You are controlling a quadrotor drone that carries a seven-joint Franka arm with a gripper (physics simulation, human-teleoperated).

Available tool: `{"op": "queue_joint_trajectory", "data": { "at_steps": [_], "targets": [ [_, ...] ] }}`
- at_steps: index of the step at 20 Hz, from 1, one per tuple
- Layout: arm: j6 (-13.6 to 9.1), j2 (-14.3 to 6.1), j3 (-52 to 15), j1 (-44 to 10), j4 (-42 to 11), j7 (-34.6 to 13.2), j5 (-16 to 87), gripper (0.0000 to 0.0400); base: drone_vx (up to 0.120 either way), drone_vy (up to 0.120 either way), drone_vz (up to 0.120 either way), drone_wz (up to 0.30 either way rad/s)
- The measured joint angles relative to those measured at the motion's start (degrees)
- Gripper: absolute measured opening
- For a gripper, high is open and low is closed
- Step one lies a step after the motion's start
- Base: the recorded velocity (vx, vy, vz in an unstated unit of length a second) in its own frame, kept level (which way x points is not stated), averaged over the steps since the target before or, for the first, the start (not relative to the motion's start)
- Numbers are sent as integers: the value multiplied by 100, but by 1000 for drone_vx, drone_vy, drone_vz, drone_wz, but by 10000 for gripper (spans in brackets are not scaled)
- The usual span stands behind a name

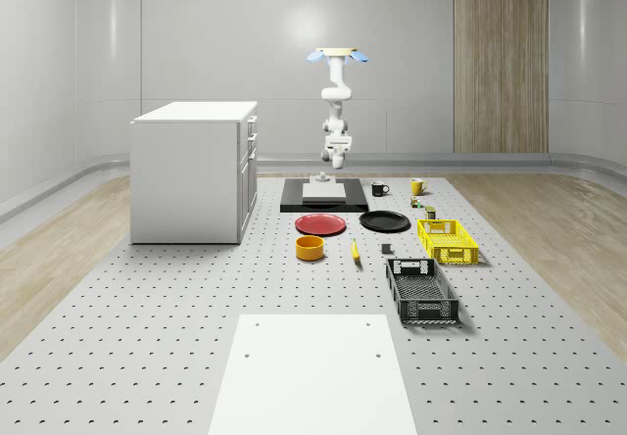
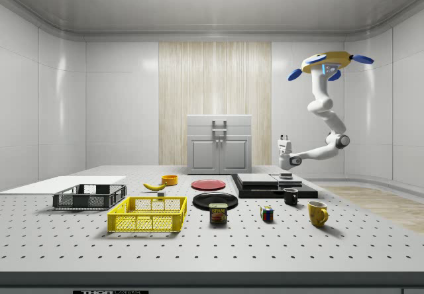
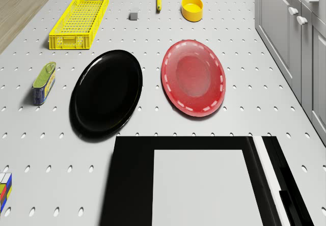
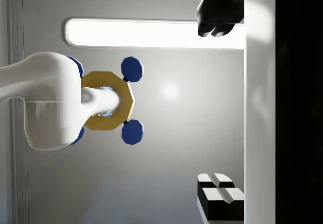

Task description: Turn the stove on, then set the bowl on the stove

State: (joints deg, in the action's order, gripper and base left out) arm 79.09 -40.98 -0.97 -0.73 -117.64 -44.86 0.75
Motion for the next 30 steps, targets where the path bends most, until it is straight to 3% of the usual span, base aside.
{"op": "queue_joint_trajectory", "data": {
  "at_steps": [12, 19, 22, 26, 30],
  "targets": [
    [59, -46, -448, -138, -70, -83, 629, 400, 120, -120, 0, 0],
    [134, -137, -1549, -491, -402, -310, 2202, 400, 51, -23, 0, 0],
    [202, -253, -2436, -803, -900, -545, 3530, 400, 0, 0, 0, 0],
    [272, -534, -3888, -1466, -2170, -1158, 5957, 400, 0, 0, 0, 0],
    [38, -866, -5170, -2511, -3589, -2133, 8446, 400, 0, 0, 0, 0]
  ]
}}
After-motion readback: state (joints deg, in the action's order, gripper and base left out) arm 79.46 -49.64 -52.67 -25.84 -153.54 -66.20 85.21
